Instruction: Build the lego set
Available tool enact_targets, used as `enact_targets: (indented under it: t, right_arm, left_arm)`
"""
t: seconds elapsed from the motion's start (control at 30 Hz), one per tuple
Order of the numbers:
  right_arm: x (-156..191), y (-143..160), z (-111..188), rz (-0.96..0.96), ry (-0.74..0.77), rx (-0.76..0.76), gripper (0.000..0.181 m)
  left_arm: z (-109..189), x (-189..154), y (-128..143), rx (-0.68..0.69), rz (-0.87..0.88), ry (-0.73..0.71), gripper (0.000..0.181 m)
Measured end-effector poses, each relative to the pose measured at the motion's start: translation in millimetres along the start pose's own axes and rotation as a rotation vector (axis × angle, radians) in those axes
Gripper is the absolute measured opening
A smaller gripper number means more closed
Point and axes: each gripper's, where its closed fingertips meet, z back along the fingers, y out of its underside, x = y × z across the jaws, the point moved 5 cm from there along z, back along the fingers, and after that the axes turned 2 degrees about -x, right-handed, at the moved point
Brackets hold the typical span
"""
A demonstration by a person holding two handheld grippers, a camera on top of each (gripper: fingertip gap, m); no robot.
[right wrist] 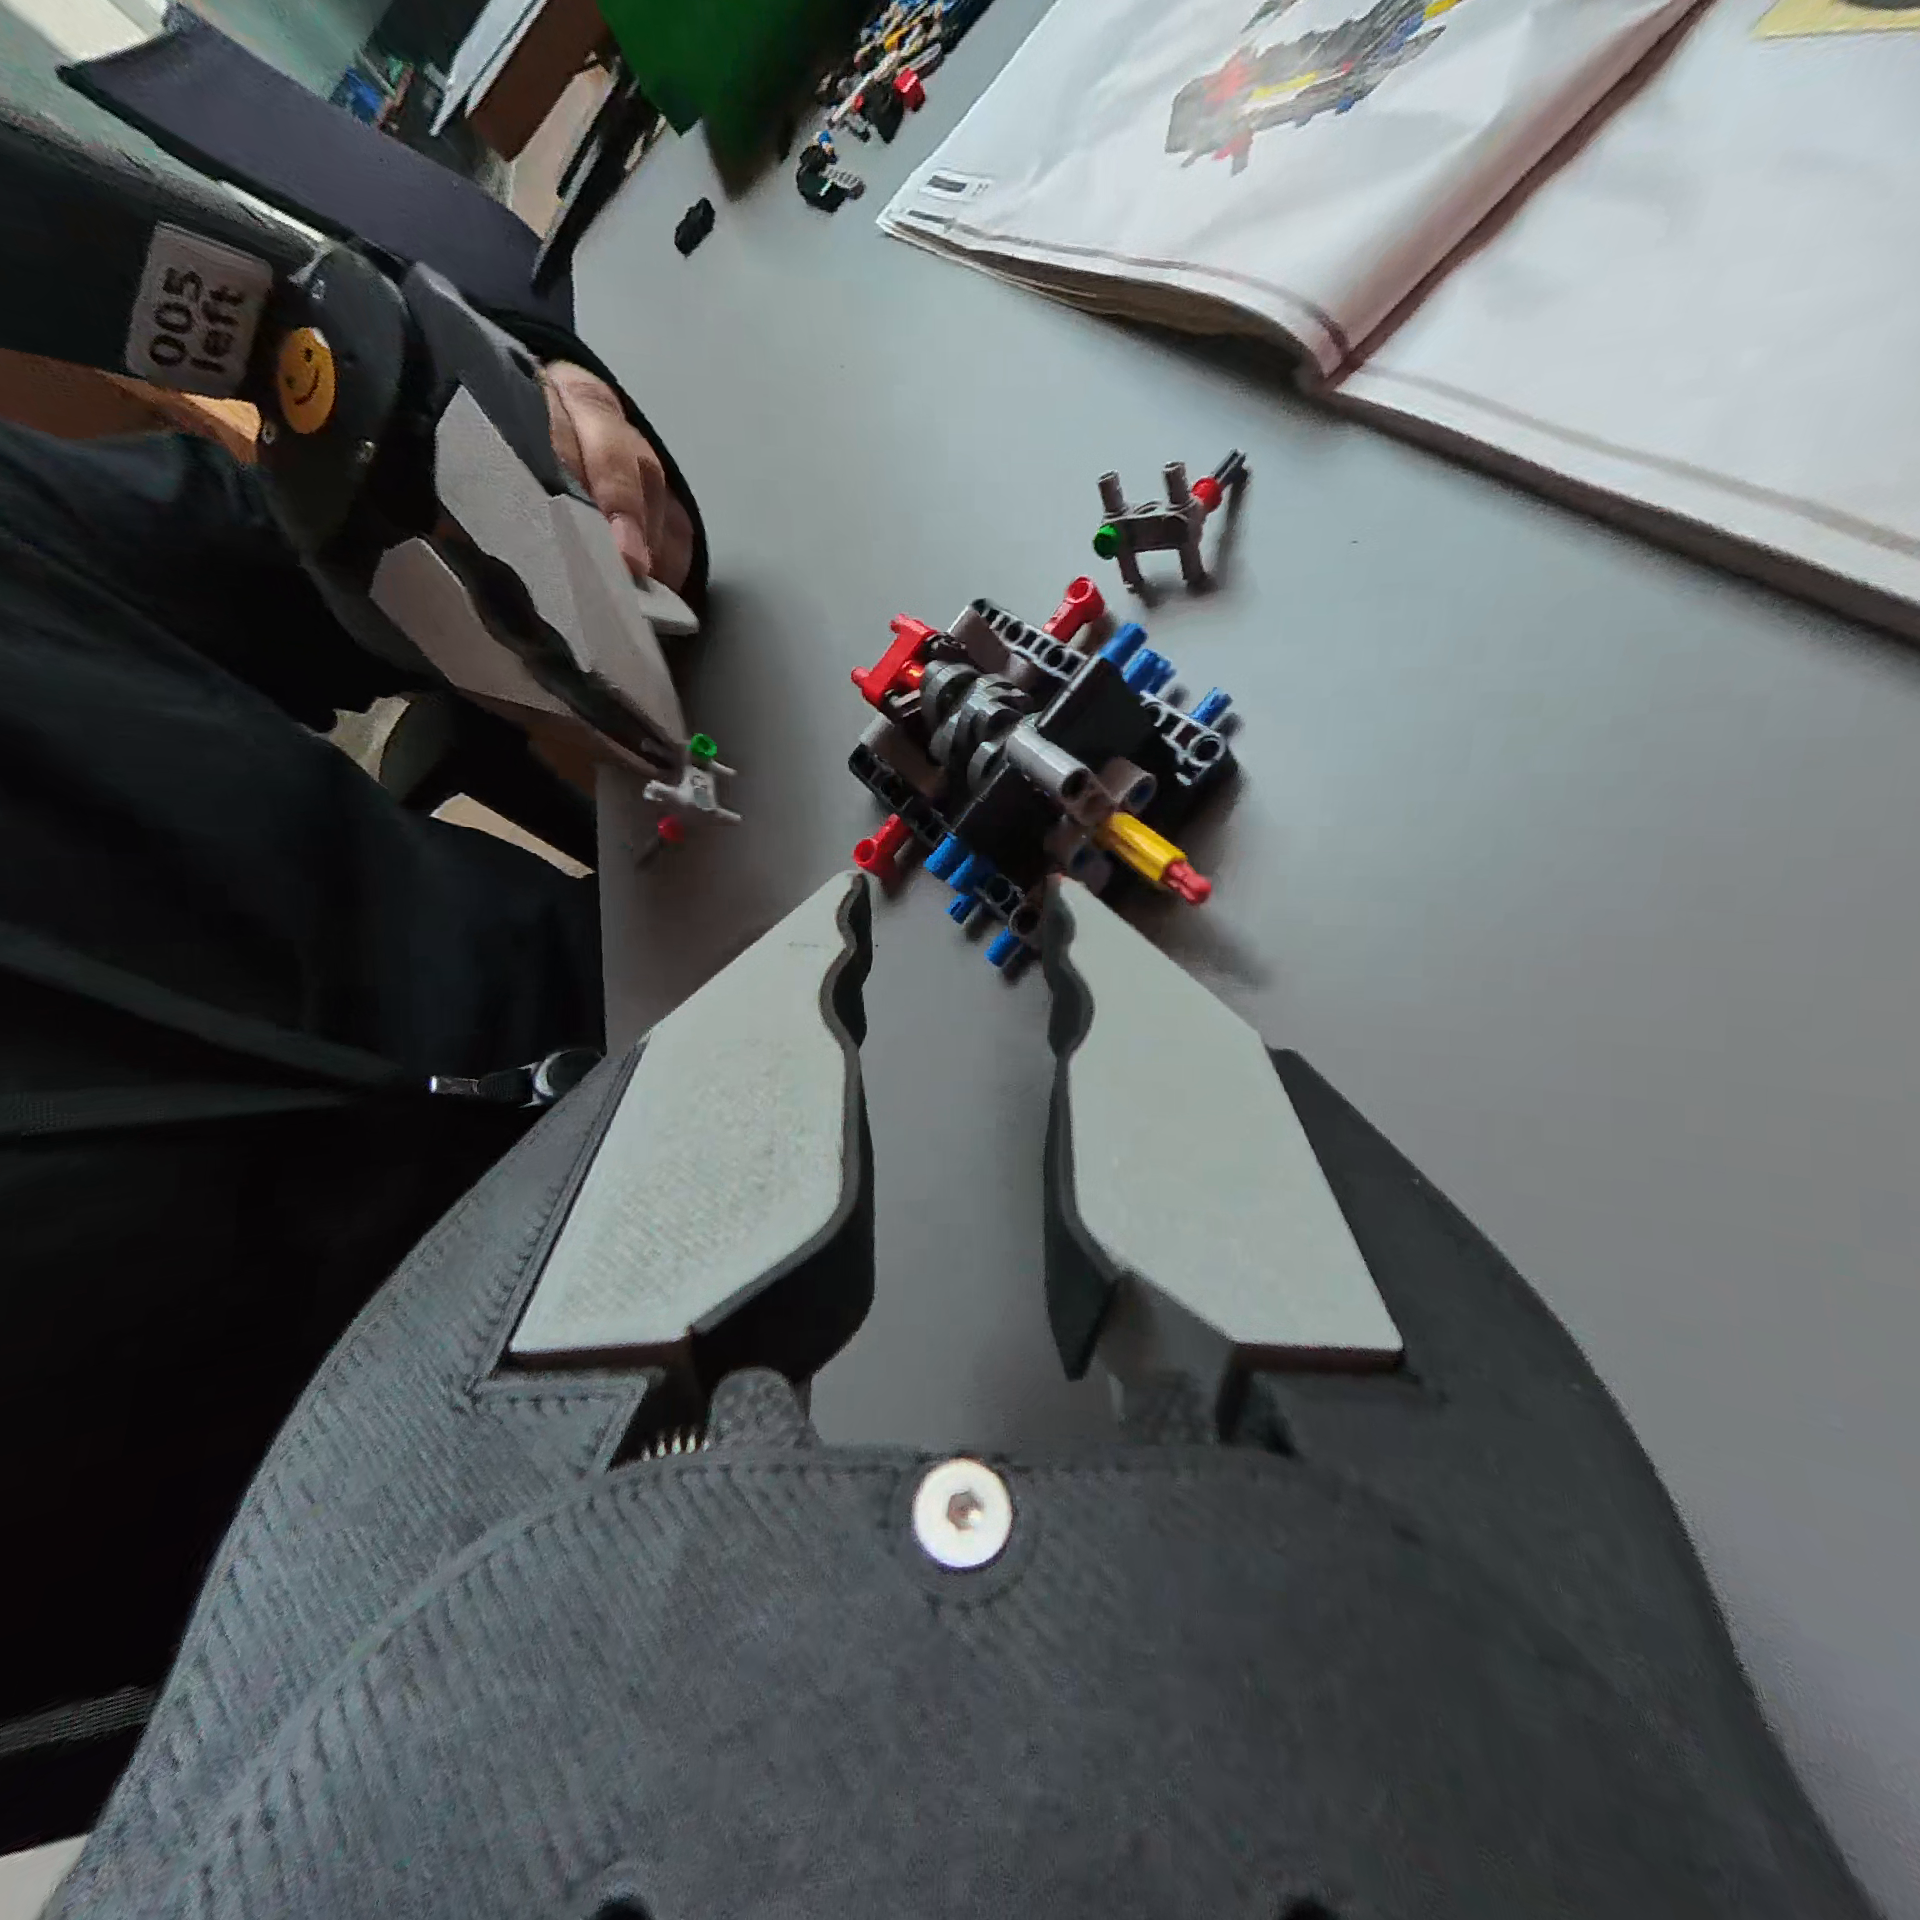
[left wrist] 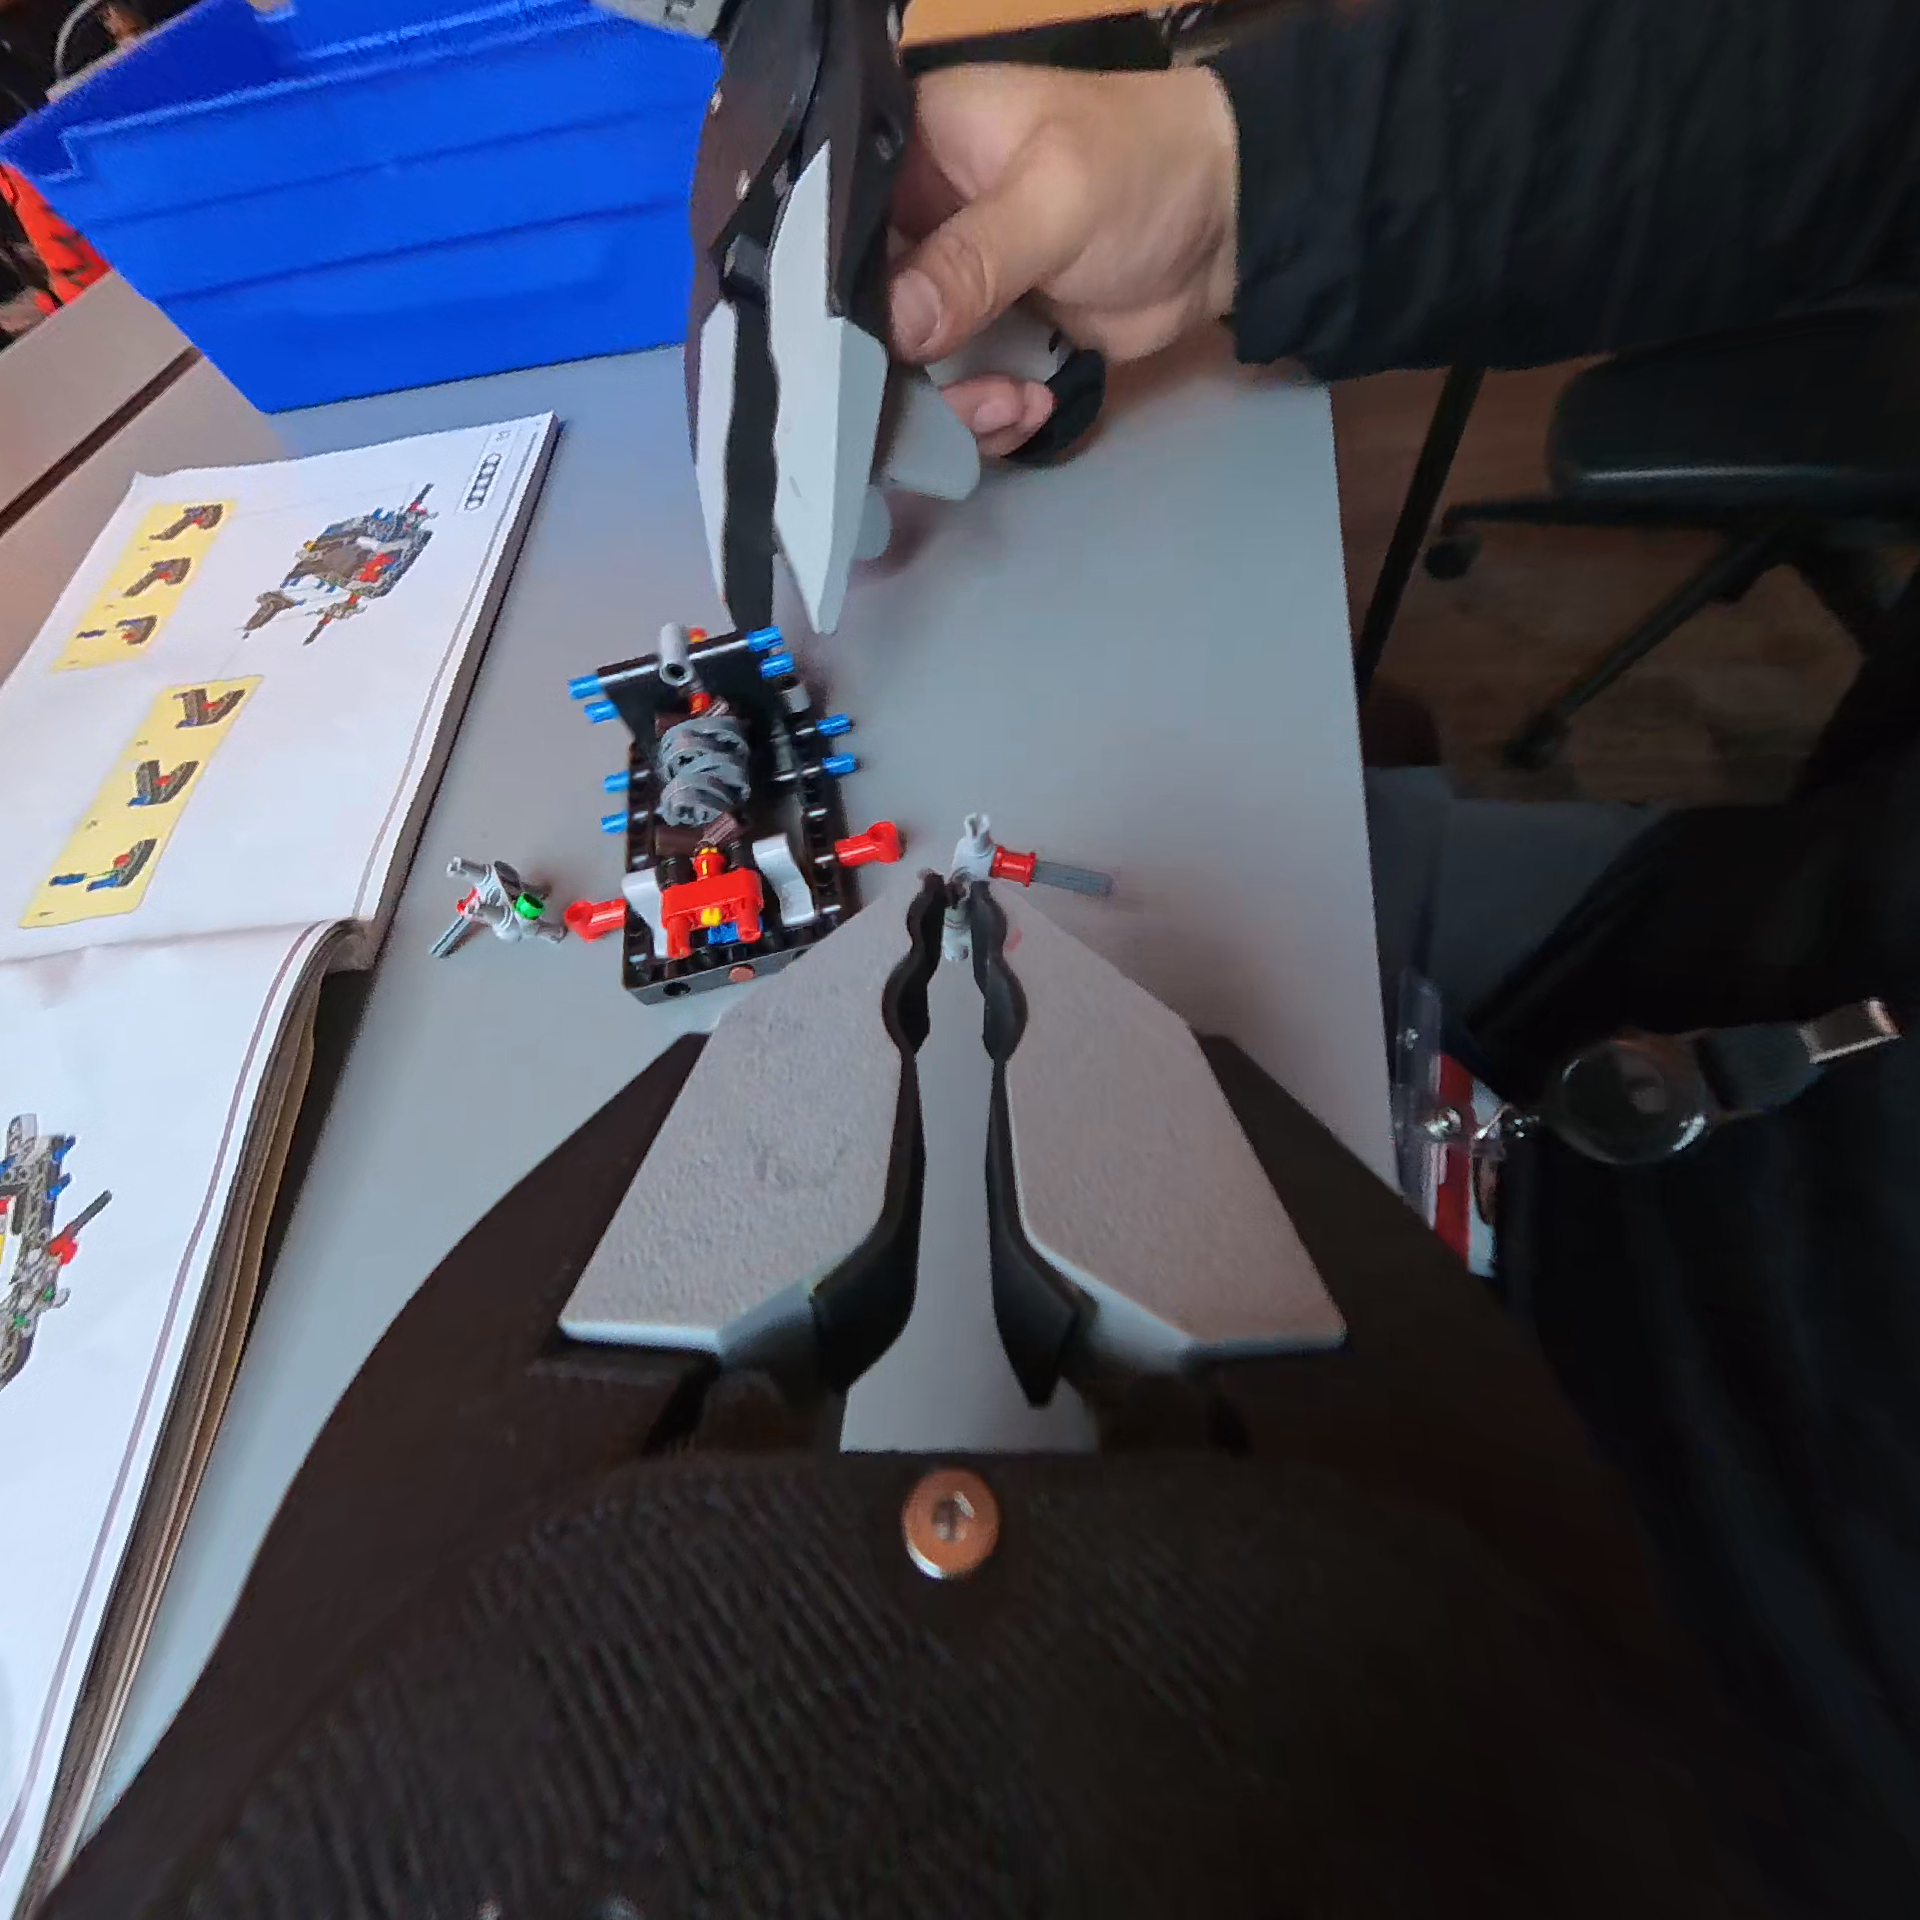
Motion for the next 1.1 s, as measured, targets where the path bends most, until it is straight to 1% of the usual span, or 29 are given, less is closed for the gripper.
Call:
enact_targets:
  t: [0.07, 0.13, 0.27, 0.33, 0.4, 0.5, 0.6, 0.67, 0.7, 0.73, 0.83, 0.9, 1.0, 1.1]
  right_arm:
    - [5, 2, -6, -0.010, -0.008, 0.012, 0.027]
    - [10, 3, -9, 0.004, -0.002, 0.006, 0.030]
    - [23, 9, -16, 0.036, -0.025, 0.046, 0.028]
    - [22, 9, -15, 0.054, 0.024, 0.052, 0.028]
    - [21, 5, -7, 0.086, 0.103, 0.057, 0.023]
    - [36, -5, 0, 0.190, 0.148, 0.033, 0.021]
    - [58, -8, -13, 0.318, 0.127, 0.073, 0.016]
    - [63, -7, -24, 0.397, 0.152, 0.116, 0.002]
    - [63, -7, -29, 0.426, 0.168, 0.130, 0.000]
    - [63, -7, -34, 0.440, 0.169, 0.143, 0.000]
    - [64, -9, -44, 0.428, 0.129, 0.167, 0.010]
    - [63, -12, -45, 0.427, 0.127, 0.161, 0.010]
    - [66, -13, -38, 0.467, 0.128, 0.142, 0.011]
    - [64, -15, -18, 0.564, 0.179, 0.084, 0.012]
  left_arm:
    - [-1, 4, 4, 0.033, 0.010, -0.026, 0.003]
    - [0, 6, 4, 0.035, 0.030, -0.036, 0.003]
    - [1, 12, 8, 0.058, 0.066, -0.051, 0.003]
    - [1, 15, 10, 0.068, 0.088, -0.043, 0.003]
    - [-1, 17, 12, 0.090, 0.102, -0.039, 0.003]
    - [-3, 16, 12, 0.091, 0.102, -0.004, 0.003]
    - [-7, 19, 10, 0.090, 0.115, 0.019, 0.003]
    - [-10, 21, 9, 0.087, 0.120, 0.029, 0.003]
    - [-12, 22, 8, 0.087, 0.125, 0.030, 0.003]
    - [-13, 22, 7, 0.086, 0.128, 0.035, 0.003]
    - [-13, 23, 6, 0.072, 0.130, 0.031, 0.003]
    - [-11, 23, 4, 0.053, 0.131, 0.009, 0.003]
    - [-6, 17, -2, -0.004, 0.074, -0.018, 0.003]
    - [-2, 9, -8, -0.051, -0.134, -0.111, 0.002]
